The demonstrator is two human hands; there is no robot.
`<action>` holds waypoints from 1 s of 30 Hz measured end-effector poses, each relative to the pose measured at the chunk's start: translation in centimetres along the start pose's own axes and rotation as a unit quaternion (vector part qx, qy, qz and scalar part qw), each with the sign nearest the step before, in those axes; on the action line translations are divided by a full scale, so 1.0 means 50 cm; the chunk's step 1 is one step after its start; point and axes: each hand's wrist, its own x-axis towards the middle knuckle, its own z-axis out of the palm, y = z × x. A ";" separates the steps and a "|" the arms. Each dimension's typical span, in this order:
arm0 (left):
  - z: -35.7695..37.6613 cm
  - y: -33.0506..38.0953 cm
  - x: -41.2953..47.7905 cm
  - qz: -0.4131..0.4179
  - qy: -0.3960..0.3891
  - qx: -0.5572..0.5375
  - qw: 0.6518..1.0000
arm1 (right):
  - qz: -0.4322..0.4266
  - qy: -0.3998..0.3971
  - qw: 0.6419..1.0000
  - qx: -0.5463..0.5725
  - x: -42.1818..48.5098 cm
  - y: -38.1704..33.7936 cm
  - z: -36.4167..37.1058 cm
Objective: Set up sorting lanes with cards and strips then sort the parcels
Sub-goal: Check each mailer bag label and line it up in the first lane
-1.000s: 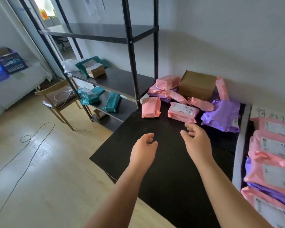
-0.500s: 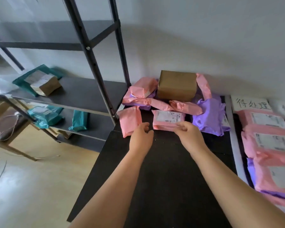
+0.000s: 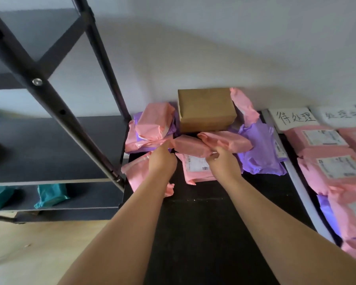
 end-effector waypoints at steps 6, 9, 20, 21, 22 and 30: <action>-0.002 0.000 0.026 0.040 0.036 -0.025 0.998 | 0.004 0.037 0.998 -0.049 -0.003 -0.006 0.004; -0.011 0.011 0.001 0.053 0.068 -0.073 0.994 | -0.011 0.042 0.999 -0.028 -0.012 -0.008 -0.006; -0.086 0.087 -0.186 0.068 0.164 -0.205 0.962 | -0.164 0.144 0.970 0.109 -0.138 -0.026 -0.165; -0.089 0.103 -0.208 0.076 0.174 -0.212 0.959 | -0.173 0.147 0.967 0.118 -0.151 -0.024 -0.188; -0.091 0.119 -0.232 0.083 0.183 -0.216 0.955 | -0.179 0.149 0.964 0.125 -0.162 -0.020 -0.211; -0.104 0.230 -0.426 0.148 0.210 -0.256 0.932 | -0.203 0.168 0.948 0.180 -0.244 0.021 -0.381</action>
